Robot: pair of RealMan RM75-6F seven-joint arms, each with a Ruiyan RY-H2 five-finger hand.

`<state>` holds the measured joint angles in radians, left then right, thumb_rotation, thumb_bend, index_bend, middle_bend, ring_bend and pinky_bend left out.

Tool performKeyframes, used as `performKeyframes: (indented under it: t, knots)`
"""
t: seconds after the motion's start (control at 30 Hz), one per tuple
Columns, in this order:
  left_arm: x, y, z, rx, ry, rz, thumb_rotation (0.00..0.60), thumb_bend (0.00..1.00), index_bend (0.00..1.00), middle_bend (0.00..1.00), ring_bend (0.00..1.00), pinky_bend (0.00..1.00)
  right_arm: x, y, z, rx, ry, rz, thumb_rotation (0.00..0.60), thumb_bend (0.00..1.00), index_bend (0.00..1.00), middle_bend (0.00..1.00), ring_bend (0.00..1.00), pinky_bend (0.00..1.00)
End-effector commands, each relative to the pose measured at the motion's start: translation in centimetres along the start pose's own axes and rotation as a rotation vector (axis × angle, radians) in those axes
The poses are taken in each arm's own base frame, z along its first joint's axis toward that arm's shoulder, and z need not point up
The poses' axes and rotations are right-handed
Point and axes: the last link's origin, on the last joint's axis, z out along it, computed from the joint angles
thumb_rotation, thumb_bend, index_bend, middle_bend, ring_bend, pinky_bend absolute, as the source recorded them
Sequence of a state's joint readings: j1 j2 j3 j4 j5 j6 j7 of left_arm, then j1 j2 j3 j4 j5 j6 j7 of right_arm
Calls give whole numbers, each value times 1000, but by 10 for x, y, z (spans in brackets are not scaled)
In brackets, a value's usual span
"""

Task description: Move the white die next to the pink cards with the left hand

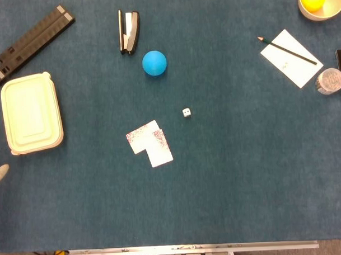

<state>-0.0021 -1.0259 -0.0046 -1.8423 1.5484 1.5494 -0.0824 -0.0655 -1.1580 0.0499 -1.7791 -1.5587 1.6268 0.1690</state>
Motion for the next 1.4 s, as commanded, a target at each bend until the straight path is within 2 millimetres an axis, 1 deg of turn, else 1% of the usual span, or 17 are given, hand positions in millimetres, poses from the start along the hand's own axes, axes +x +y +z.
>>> performKeyframes:
  t: [0.03,0.37,0.6,0.8,0.9,1.07,1.1,1.13,1.17,1.2,1.23,1.3,1.4]
  knots:
    - [0,0,0,3,-2,1,599,25,291,59,0,0,0,1,0,-3,-2,-3,600,288,253,211,57,63]
    - [1,4,2,-14,0,11,600,25,291,59,0,0,-1,3,1,-2,-4,-1,600,288,253,211,57,63]
    - [3,12,14,-71,-32,32,600,25,291,61,0,0,-2,4,2,-3,-12,-4,600,288,254,211,57,63]
    - [3,32,32,-178,-124,-27,600,25,291,62,0,0,-5,3,7,1,-27,-7,600,288,253,211,57,63]
    - [1,45,42,-244,-161,-9,600,25,291,62,0,0,-9,2,9,3,-42,-6,600,288,253,211,57,63]
    - [-12,72,61,-349,-226,25,597,24,290,60,0,0,-12,2,12,-1,-51,-11,600,288,253,211,57,63]
    - [-15,77,65,-366,-235,36,574,24,290,59,0,0,-13,3,13,-1,-52,-11,600,288,254,211,57,63]
    - [-18,83,70,-385,-245,45,511,25,290,58,0,0,-13,3,13,-1,-53,-10,600,288,254,211,57,63]
    - [-21,87,73,-397,-253,46,416,25,290,57,0,0,-14,2,14,-1,-55,-9,600,288,254,211,57,63]
    - [-24,92,76,-409,-262,45,353,25,289,56,0,0,-14,2,14,0,-57,-9,600,288,254,211,57,63]
    - [-28,97,80,-422,-278,40,301,25,289,54,0,0,-15,2,15,2,-59,-8,600,288,253,211,57,63]
    - [-35,106,85,-438,-311,31,221,25,287,48,0,0,-16,1,16,5,-62,-8,600,288,253,211,57,63]
    - [-44,119,92,-473,-355,33,133,25,281,41,0,0,-17,-1,18,16,-66,-3,600,288,253,211,57,63]
